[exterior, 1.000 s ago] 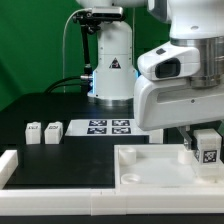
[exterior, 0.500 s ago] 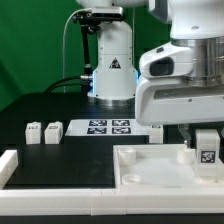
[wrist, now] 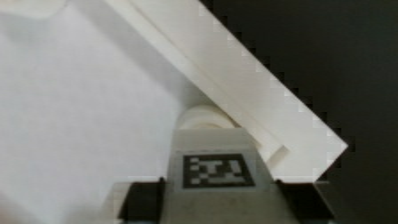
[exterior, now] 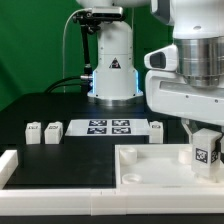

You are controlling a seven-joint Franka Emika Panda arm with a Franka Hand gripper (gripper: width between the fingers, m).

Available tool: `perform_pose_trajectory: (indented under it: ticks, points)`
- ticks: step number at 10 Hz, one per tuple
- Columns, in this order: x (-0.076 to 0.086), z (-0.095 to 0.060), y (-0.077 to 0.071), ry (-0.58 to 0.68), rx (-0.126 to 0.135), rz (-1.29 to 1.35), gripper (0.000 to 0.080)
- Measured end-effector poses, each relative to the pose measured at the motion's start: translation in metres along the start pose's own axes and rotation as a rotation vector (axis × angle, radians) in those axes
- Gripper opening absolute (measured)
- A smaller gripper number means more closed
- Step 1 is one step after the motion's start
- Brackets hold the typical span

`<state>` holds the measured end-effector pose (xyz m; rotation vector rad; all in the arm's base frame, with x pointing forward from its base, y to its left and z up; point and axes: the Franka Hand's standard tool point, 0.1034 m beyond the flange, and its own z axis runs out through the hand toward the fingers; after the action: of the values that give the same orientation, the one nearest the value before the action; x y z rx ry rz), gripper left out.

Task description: Assemble one leg

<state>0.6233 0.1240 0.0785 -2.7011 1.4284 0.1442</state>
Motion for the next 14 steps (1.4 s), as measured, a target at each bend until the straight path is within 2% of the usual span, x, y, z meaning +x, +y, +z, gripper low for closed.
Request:
perform_pose_trajectory:
  ticks: [2,3,4,5,6,7,9,12,14]
  points:
    - [-0.0001,-0.0002,-0.0006,-0.005,0.003,0.147,0.0293]
    - [-0.0003,-0.0001,-0.0006,-0.005,0.003,0.132,0.0293]
    - [-0.0005,0.0000,-0.0006,-0.006,0.003,0.098,0.0373]
    - [-0.0010,0.0001,-0.0008,-0.006,0.003,0.094,0.0511]
    - [-0.0008,0.0002,-0.0006,-0.003,0.002,-0.009,0.0511]
    - [-0.0004,0.0001,-0.0004,-0.003,0.002,-0.170,0.0624]
    - [-0.0010,0.0007,-0.0005,-0.004,0.002,-0.338,0.0647]
    - [-0.0021,-0.0005,-0.0045,-0.022,-0.023,-0.758,0.0649]
    - [-0.0006,0.0007,-0.0064,-0.029,-0.025,-0.956,0.0649]
